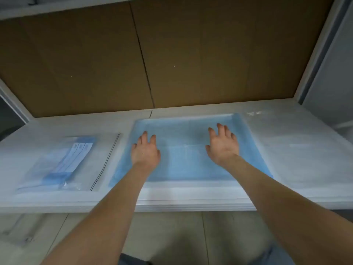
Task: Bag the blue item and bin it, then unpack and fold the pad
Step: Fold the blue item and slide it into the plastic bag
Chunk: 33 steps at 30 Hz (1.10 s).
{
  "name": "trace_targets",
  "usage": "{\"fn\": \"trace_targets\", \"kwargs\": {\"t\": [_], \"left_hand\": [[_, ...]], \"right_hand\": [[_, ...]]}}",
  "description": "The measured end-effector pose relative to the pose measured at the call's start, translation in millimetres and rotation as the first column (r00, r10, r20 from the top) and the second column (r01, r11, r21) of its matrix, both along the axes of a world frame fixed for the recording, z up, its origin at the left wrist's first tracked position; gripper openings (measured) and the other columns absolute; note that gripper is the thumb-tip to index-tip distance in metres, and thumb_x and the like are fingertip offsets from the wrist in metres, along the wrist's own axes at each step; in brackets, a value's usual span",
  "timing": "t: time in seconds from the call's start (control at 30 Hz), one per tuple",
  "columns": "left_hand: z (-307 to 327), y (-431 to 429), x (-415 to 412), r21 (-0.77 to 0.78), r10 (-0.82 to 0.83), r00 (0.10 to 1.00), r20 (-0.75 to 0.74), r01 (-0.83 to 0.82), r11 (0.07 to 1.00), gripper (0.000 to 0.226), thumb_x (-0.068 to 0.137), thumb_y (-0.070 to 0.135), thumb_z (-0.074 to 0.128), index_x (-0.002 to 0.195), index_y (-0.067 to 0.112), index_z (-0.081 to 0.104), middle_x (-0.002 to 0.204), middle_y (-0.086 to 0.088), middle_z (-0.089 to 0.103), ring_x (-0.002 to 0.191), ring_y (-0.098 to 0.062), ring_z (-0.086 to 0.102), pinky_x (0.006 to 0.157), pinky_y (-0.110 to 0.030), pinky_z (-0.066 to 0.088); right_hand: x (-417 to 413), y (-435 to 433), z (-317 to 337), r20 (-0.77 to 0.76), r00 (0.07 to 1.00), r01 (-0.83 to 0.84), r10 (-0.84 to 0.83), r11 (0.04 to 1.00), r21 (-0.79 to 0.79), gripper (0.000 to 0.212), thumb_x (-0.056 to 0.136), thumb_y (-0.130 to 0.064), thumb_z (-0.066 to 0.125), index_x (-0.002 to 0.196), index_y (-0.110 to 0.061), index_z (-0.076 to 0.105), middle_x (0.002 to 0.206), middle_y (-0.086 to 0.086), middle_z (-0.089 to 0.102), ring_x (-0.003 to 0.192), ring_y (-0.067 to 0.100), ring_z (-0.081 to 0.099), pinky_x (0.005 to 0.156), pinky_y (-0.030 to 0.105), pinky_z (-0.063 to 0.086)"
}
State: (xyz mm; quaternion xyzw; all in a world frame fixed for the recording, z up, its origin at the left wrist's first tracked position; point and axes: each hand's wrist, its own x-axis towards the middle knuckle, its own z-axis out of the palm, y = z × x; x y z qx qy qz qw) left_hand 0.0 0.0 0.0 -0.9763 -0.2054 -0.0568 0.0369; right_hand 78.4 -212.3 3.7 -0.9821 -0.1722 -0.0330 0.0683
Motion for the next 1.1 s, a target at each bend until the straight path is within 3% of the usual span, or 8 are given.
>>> {"fn": "trace_targets", "kwargs": {"t": [0.13, 0.23, 0.5, 0.63, 0.8, 0.93, 1.1], "left_hand": [[10, 22, -5, 0.004, 0.135, 0.990, -0.038, -0.135, 0.991, 0.055, 0.093, 0.026, 0.046, 0.144, 0.015, 0.029, 0.150, -0.010, 0.023, 0.136, -0.027, 0.031, 0.103, -0.039, 0.034], [18, 31, -7, -0.083, 0.235, 0.970, -0.065, -0.240, 0.967, 0.046, 0.094, 0.021, 0.044, 0.137, 0.009, 0.036, 0.141, -0.012, 0.034, 0.130, -0.029, 0.038, 0.099, -0.040, 0.039], [17, 55, -14, -0.220, 0.421, 0.898, -0.129, -0.440, 0.871, 0.039, 0.093, 0.007, 0.038, 0.131, 0.002, 0.045, 0.133, -0.016, 0.048, 0.121, -0.032, 0.051, 0.095, -0.038, 0.043], [11, 65, -20, -0.220, 0.423, 0.898, -0.122, -0.440, 0.871, 0.033, 0.091, 0.006, 0.042, 0.121, 0.003, 0.057, 0.121, -0.014, 0.059, 0.110, -0.031, 0.059, 0.087, -0.035, 0.047], [11, 71, -20, -0.172, 0.419, 0.905, -0.068, -0.425, 0.889, 0.028, 0.094, 0.012, 0.048, 0.120, 0.004, 0.057, 0.119, -0.013, 0.060, 0.109, -0.031, 0.060, 0.084, -0.035, 0.049], [12, 71, -21, -0.078, 0.428, 0.903, -0.050, -0.430, 0.899, 0.030, 0.092, 0.005, 0.047, 0.119, 0.006, 0.058, 0.117, -0.012, 0.063, 0.107, -0.030, 0.062, 0.082, -0.033, 0.049], [24, 57, -10, -0.063, 0.317, 0.943, 0.104, -0.312, 0.948, 0.028, 0.094, 0.011, 0.039, 0.118, 0.005, 0.052, 0.116, -0.014, 0.061, 0.107, -0.035, 0.061, 0.082, -0.035, 0.047]], "right_hand": [[13, -22, 4, 0.010, 0.992, 0.125, -0.125, 0.990, -0.064, 0.059, 0.094, -0.032, 0.047, 0.147, -0.017, 0.024, 0.154, 0.012, 0.014, 0.144, 0.032, 0.013, 0.115, 0.043, 0.020], [17, -28, 5, 0.010, 0.989, 0.147, -0.147, 0.983, -0.106, 0.054, 0.094, -0.031, 0.047, 0.143, -0.016, 0.032, 0.151, 0.012, 0.019, 0.143, 0.033, 0.015, 0.114, 0.043, 0.022], [6, 1, -1, -0.124, 0.992, -0.006, -0.003, 0.998, -0.070, 0.062, 0.098, -0.046, 0.036, 0.152, -0.022, 0.015, 0.159, 0.009, 0.003, 0.148, 0.034, -0.003, 0.119, 0.047, 0.010], [1, 20, -10, -0.189, 0.981, -0.060, 0.048, 0.997, -0.054, 0.063, 0.097, -0.048, 0.038, 0.151, -0.023, 0.017, 0.160, 0.009, 0.002, 0.148, 0.033, -0.003, 0.119, 0.045, 0.012], [-4, 32, -15, -0.224, 0.972, -0.080, 0.069, 0.996, -0.041, 0.059, 0.099, -0.043, 0.036, 0.151, -0.021, 0.018, 0.159, 0.009, 0.004, 0.148, 0.032, 0.000, 0.117, 0.044, 0.021], [-5, 35, -16, -0.227, 0.972, -0.076, 0.062, 0.996, -0.054, 0.056, 0.100, -0.042, 0.035, 0.150, -0.021, 0.021, 0.158, 0.009, 0.008, 0.147, 0.032, 0.003, 0.116, 0.045, 0.022], [-4, 37, -14, -0.224, 0.972, -0.078, 0.063, 0.995, -0.058, 0.055, 0.100, -0.041, 0.036, 0.148, -0.019, 0.024, 0.156, 0.011, 0.014, 0.147, 0.032, 0.007, 0.115, 0.045, 0.023]]}}
